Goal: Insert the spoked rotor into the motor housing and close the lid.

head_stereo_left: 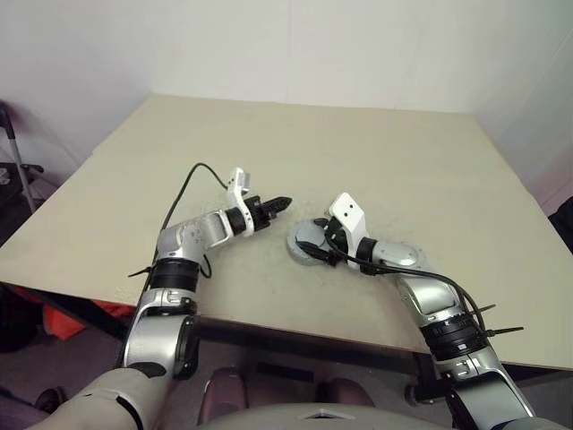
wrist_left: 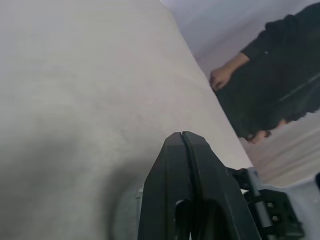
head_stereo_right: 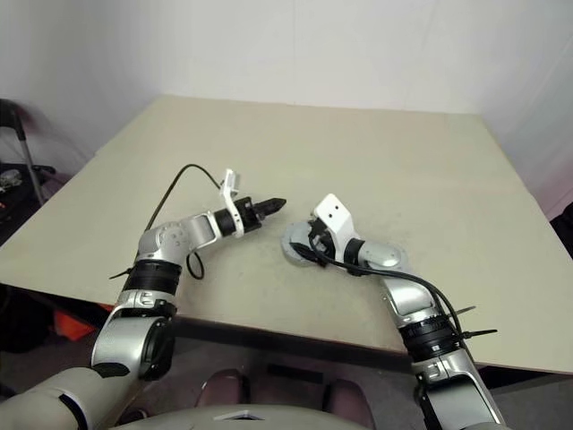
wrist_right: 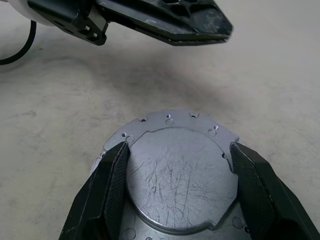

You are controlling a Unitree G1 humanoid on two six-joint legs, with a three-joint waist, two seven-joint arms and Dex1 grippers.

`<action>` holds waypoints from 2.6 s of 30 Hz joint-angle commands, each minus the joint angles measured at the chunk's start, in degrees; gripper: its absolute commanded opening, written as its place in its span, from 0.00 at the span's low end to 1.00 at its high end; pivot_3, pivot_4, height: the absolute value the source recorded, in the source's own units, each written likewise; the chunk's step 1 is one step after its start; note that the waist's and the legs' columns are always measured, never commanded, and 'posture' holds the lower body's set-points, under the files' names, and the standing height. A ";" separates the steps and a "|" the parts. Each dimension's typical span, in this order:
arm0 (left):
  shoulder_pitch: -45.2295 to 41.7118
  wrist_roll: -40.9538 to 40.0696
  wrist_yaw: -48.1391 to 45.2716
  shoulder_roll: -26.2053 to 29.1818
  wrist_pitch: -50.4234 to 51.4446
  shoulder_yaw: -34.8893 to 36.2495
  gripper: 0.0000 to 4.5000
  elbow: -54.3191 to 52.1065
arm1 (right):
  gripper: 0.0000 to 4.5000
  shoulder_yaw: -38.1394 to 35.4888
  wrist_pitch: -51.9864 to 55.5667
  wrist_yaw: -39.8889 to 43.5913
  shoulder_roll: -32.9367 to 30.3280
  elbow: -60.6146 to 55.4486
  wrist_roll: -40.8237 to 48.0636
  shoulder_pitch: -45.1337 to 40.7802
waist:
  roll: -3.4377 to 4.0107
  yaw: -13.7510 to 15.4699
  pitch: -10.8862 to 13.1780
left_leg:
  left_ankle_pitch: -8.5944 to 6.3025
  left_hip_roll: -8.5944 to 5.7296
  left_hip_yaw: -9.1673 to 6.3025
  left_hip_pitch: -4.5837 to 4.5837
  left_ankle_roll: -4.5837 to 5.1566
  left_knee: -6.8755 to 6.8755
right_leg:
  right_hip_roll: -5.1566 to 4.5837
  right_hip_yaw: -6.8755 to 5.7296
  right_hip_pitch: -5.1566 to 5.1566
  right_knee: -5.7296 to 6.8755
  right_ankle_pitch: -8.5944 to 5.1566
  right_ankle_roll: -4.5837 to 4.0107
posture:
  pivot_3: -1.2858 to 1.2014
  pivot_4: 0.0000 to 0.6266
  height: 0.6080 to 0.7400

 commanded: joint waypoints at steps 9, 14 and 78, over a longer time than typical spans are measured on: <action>0.57 0.56 -2.39 0.78 5.03 -3.83 0.00 -0.47 | 0.69 0.55 1.22 -1.15 -1.13 2.26 -2.28 1.57 | 0.00 0.04 0.00 | -0.13 -0.01 0.00 0.00 0.22 0.00 | -0.01 0.00 0.01 -0.03 -0.01 0.01 | 0.52 0.00 1.00; 1.05 1.41 -1.88 0.70 4.76 -4.26 0.00 -0.56 | 0.69 0.56 0.92 -1.38 -0.97 2.80 -2.44 1.14 | 0.00 0.03 0.01 | -0.14 0.00 0.00 0.00 0.23 0.00 | -0.02 0.00 0.02 -0.04 -0.01 0.02 | 0.52 0.00 1.00; 0.65 5.82 -4.39 0.35 5.05 -7.75 0.00 3.24 | 0.99 -32.36 57.67 -13.38 -1.91 -12.71 32.97 0.45 | 0.20 1.20 0.00 | -0.10 -0.10 0.06 0.08 0.16 -0.71 | -0.05 -0.04 0.26 -0.93 -0.09 0.17 | 0.52 0.00 1.00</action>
